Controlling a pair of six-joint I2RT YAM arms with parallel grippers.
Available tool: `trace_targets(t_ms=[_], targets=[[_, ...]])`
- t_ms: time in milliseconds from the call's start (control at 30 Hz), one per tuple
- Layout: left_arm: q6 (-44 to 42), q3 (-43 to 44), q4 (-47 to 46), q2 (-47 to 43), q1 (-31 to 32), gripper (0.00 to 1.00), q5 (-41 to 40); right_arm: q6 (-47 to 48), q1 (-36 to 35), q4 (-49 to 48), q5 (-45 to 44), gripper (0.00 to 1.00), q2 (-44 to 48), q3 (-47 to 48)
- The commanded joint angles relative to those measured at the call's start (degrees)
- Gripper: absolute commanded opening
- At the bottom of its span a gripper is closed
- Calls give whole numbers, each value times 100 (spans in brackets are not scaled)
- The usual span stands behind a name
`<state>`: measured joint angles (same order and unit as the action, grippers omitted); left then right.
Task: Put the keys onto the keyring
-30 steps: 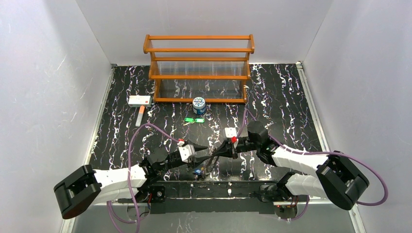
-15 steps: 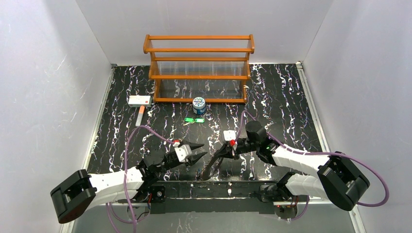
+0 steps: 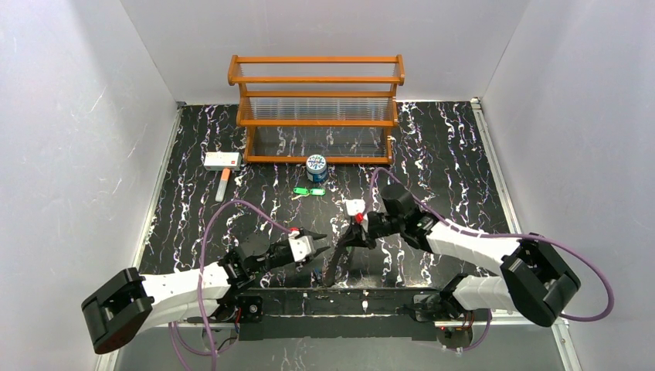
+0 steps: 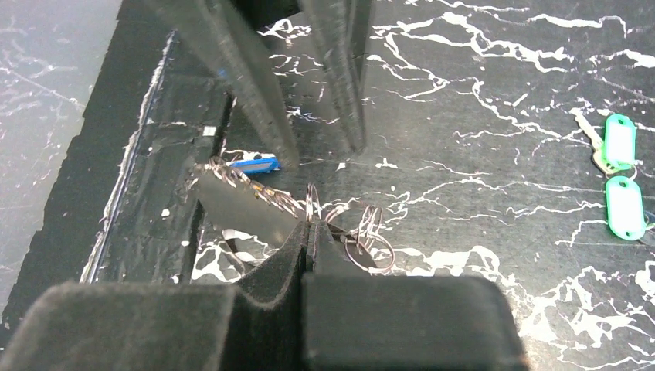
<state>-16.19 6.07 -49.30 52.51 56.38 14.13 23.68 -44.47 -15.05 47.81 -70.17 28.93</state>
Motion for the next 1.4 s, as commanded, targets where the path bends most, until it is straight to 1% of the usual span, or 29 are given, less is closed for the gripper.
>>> trace_targets(t_ms=[0,100,200,367,600,800,1000,1200,1367], targets=[[-470,430,991,-97,-5,31,-71,-116,-36,854,-340,1,-345,684],[-547,560,1384,-103,-9,31,-229,-97,-73,1241,-552,1,-532,917],[-542,606,1539,-64,-12,30,-259,-54,-164,1622,-855,1,-679,1134],[-425,607,1542,24,-6,29,-266,-64,-309,2266,-1323,1,-1008,1606],[-252,551,1331,356,-12,29,-295,-442,-369,2732,-1495,1,-1588,2077],[-12,471,743,934,-8,27,-248,-707,-366,2893,-1278,1,-1999,2295],[32,507,469,1301,-6,26,-226,-582,-372,2529,-774,1,-1718,2009],[18,596,380,1564,-12,25,-147,-514,-378,2565,-593,1,-1656,2010],[97,687,288,1719,-8,21,-54,-514,-381,2603,-574,1,-1680,2020]])
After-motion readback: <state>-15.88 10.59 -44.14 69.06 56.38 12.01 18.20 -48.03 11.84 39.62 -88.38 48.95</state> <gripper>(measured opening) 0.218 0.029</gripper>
